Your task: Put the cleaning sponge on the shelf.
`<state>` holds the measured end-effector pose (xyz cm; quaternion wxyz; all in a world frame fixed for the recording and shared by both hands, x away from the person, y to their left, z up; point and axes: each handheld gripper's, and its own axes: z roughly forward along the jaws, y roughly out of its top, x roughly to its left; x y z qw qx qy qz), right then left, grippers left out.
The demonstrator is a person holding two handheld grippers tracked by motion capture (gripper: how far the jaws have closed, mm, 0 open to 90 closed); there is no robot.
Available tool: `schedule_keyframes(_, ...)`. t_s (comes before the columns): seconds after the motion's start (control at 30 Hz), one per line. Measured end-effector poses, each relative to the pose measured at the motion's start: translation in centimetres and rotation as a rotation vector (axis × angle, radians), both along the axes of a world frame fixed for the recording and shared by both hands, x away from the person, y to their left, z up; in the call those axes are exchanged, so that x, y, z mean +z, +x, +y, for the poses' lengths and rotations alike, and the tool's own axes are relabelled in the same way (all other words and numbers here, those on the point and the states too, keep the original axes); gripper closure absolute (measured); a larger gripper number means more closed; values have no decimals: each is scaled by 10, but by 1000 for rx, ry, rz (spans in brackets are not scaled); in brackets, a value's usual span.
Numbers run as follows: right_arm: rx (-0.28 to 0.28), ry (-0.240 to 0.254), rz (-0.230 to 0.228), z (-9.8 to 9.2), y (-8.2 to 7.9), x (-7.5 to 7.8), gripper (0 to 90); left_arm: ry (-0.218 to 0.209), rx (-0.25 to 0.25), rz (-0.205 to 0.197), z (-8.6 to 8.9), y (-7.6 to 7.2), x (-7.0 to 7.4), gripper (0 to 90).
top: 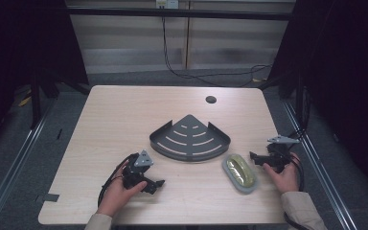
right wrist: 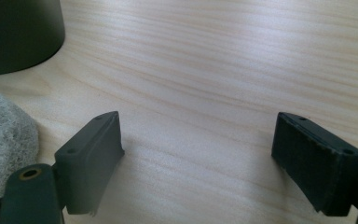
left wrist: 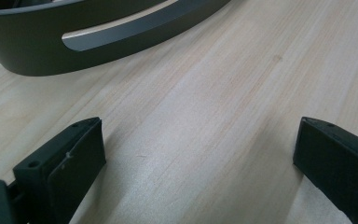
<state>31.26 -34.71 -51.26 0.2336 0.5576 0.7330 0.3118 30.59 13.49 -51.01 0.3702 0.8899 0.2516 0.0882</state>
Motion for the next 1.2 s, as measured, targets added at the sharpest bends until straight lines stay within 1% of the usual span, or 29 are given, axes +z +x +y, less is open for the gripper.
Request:
schedule_keyframes(0.2, 2, -2, 4, 1, 0, 0, 138, 2, -2, 2, 0, 0, 0, 12)
schedule_keyframes(0.27, -1, -9, 29, 2, 2, 2, 139, 9, -7, 5, -1, 1, 0, 4)
schedule_keyframes(0.3, -4, -13, 42, 2, 3, 3, 140, 6, -8, 5, -1, 1, 0, 2)
schedule_keyframes(0.37, -4, -19, 87, 3, 5, 7, 147, 6, -8, 5, -1, 1, 0, 1)
schedule_keyframes(0.4, -6, -11, 133, 3, 7, 11, 148, 6, -8, 5, -1, 1, 0, 1)
schedule_keyframes(0.43, 6, -4, 166, 3, 8, 15, 168, 5, -9, 5, -1, 1, 0, 1)
schedule_keyframes(0.47, 12, -2, 184, 3, 8, 17, 207, 6, -8, 4, -1, 1, 0, 1)
schedule_keyframes(0.5, 16, -23, 212, 4, 8, 23, 210, 6, -8, 5, -1, 1, 0, 1)
schedule_keyframes(0.53, 17, -46, 214, 5, 6, 29, 225, 5, -8, 5, -1, 1, 0, 1)
schedule_keyframes(0.57, 23, -52, 216, 6, 5, 34, 249, 6, -9, 5, -1, 1, 0, 1)
schedule_keyframes(0.6, 25, -49, 224, 6, 4, 41, 255, 4, -8, 5, -1, 1, 0, 1)
schedule_keyframes(0.63, 38, -46, 214, 6, 4, 47, 276, 6, -9, 4, -1, 1, 0, 1)
schedule_keyframes(0.67, 42, -48, 227, 7, 3, 53, 307, 4, -8, 6, -1, 1, 0, 1)
schedule_keyframes(0.77, 54, -55, 260, 9, 1, 66, 324, 5, -9, 6, -1, 1, 0, 0)
schedule_keyframes(0.83, 70, -70, 275, 12, 1, 70, 327, 5, -8, 5, -1, 1, 0, 0)
schedule_keyframes(0.9, 77, -86, 301, 16, 1, 73, 328, 6, -9, 5, -1, 1, 0, 0)
schedule_keyframes(0.93, 89, -84, 302, 17, 1, 74, 327, 5, -8, 5, -1, 1, 0, 0)
schedule_keyframes(1.03, 100, -88, 319, 23, 2, 78, 327, 5, -8, 5, -1, 1, 0, 0)
schedule_keyframes(1.1, 114, -102, 323, 27, 3, 81, 327, 5, -8, 5, -1, 1, 0, 0)
schedule_keyframes(1.2, 119, -95, 339, 32, 4, 86, 327, 5, -8, 5, -1, 1, 0, 0)
